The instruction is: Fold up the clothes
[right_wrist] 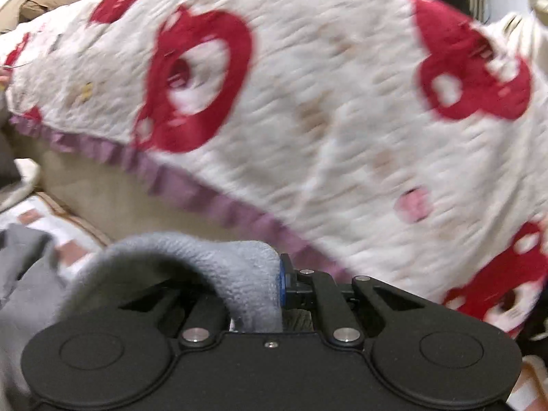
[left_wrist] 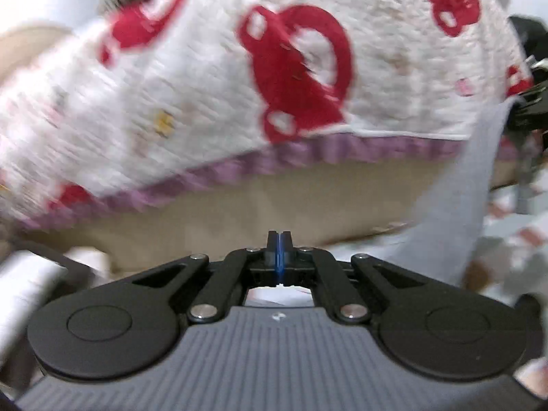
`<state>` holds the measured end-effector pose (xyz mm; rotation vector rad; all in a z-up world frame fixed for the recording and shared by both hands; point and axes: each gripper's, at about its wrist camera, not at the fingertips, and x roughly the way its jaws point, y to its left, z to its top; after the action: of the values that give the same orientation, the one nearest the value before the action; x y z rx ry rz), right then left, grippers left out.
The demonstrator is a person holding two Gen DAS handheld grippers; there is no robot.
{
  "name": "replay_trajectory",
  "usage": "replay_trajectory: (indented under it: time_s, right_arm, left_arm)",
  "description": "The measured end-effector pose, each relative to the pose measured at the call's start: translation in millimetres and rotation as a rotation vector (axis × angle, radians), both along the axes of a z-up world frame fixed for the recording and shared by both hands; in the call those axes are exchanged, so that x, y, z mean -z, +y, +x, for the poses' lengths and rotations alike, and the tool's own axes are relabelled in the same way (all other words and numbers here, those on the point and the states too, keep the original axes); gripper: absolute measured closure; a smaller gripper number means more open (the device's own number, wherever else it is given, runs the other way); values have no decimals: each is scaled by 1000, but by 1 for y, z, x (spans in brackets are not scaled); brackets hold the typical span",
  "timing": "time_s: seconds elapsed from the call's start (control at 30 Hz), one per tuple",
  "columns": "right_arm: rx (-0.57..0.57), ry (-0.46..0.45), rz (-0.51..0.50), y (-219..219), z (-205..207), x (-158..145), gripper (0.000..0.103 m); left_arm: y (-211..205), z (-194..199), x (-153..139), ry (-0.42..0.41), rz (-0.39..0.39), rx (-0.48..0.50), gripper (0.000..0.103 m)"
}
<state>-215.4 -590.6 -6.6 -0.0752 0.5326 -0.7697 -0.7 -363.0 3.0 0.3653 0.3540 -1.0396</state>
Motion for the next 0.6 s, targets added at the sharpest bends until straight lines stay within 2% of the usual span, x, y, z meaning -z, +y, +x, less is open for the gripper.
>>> replay_trajectory:
  time_s: [0.07,0.13,0.23,0.3,0.33,0.4,0.43,0.47,0.6]
  right_arm:
    - [15,40,-21,-7,-11,-2,93]
    - [64,115,-70,-6,-18,18,93]
    - [141,165,13,-19,-30,58,92]
    - [199,162,146,-36,-37,89,92]
    - [211,172,177,-41,-35,99,92]
    - [230,192,236,-48,-31,116,92]
    - [217,194,253,-50,-24,115,92]
    - [203,185,276,-55,-17,109,92]
    - [192,141,434,-94,7,70,92]
  left_arm:
    - [-5,-3,8,74,45,44,100]
    - [-5,-7,25,157,97,84,98]
    - [4,-9,55,308,165,128,96]
    - [9,-10,75,410,207,156,96]
    - [15,-8,80,462,208,168,96]
    - [23,-11,83,480,201,179,95]
    - [27,-12,84,487,197,183,90]
    - [30,-14,84,477,193,175,83]
    - [42,-13,82,466,176,153,82]
